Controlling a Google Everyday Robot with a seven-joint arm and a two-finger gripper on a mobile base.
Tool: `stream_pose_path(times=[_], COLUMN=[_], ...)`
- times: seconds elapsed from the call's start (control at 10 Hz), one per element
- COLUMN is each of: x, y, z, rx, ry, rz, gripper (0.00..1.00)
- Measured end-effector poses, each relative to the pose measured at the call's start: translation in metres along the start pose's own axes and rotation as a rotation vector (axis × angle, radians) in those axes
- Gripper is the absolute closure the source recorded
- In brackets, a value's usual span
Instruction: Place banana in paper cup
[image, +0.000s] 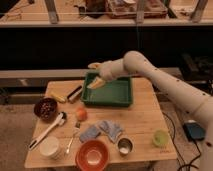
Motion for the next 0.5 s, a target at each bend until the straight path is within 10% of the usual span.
stream_pose_path(times=[0.5], x=[-0.004], y=[-0.071], z=[0.111], rx=[-0.077], ry=[0.13], rz=[-0.031], gripper=[0.34])
